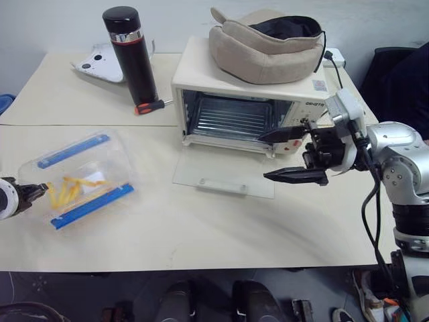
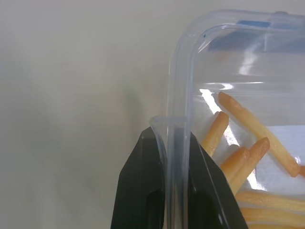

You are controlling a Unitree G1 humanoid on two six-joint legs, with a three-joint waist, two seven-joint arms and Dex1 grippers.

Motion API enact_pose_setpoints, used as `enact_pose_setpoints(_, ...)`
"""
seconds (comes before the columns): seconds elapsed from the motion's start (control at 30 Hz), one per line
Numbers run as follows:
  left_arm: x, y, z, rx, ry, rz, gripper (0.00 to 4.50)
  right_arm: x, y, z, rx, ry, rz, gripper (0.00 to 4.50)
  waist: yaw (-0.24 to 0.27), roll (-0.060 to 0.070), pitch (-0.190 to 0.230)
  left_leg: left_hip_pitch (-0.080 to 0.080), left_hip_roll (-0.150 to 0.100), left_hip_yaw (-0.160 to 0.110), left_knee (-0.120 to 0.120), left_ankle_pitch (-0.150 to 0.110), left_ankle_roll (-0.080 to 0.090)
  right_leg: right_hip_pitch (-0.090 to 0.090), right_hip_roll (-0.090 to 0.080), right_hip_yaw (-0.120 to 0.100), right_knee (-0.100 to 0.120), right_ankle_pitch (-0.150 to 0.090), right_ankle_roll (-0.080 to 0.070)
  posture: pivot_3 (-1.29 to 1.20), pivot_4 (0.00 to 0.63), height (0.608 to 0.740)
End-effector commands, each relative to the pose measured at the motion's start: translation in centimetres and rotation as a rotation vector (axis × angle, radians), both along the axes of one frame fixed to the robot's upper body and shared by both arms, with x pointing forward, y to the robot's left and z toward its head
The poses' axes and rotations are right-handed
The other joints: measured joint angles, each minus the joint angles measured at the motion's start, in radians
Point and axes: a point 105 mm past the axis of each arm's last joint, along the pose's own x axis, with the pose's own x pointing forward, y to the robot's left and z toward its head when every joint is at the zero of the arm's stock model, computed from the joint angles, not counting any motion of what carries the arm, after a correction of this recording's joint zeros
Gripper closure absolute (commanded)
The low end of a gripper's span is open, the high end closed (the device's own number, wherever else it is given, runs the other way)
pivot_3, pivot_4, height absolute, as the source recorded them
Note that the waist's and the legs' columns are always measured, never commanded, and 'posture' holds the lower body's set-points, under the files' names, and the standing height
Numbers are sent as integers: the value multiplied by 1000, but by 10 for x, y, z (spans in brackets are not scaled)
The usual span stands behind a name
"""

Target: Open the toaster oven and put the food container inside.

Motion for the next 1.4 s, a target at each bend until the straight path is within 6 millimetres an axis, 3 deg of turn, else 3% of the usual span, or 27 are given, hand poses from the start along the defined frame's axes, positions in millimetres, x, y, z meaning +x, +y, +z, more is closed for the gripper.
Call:
enact_pose_setpoints(0.03,10,-17,38,-14,-108,-149,4498,-6,-12,11,26,-35,-33,0,-1,0,0,0,1,0,0,1,1,0,0,0,0,0,0,0,150,740)
enact_pose_setpoints(0.17,21,-41,50,-5,-133,-281,4498,-9,-17,5,43,-21,-81,0,-1,0,0,0,1,1,0,1,1,-1,0,1,1,0,0,0,150,740)
enact_pose_setpoints(0.33,41,-101,48,-12,-140,-489,4498,-13,-21,-2,64,-7,-137,0,2,0,0,0,1,2,1,1,1,-1,0,2,3,0,0,0,150,740)
enact_pose_setpoints(0.6,68,-194,45,-7,-172,-655,4498,-23,-32,-8,84,4,-230,0,25,-2,1,0,0,1,3,2,3,1,0,2,3,1,2,0,150,740)
enact_pose_setpoints(0.73,81,-216,50,38,-172,-668,4498,-33,-41,-15,46,17,-258,0,29,-2,1,0,0,1,4,3,4,2,1,1,3,1,2,0,150,740)
enact_pose_setpoints(0.97,111,-243,39,81,-125,-672,4498,-39,-48,-19,52,20,-312,0,36,-2,2,1,-1,1,6,6,5,3,2,2,3,2,4,0,150,740)
enact_pose_setpoints(1.27,131,-256,31,25,-161,-631,1677,-38,-50,-23,74,32,-367,0,51,-3,2,0,-1,1,5,6,4,3,4,1,3,2,4,0,150,740)
enact_pose_setpoints(1.37,125,-252,42,-65,-261,-660,776,-39,-50,-25,75,42,-384,0,49,-3,2,0,-1,1,5,6,4,3,3,1,3,2,4,0,150,740)
enact_pose_setpoints(1.4,119,-249,50,-69,-314,-694,776,-40,-51,-25,74,47,-387,0,47,-3,2,0,-1,1,5,6,4,3,3,1,3,2,4,0,150,740)
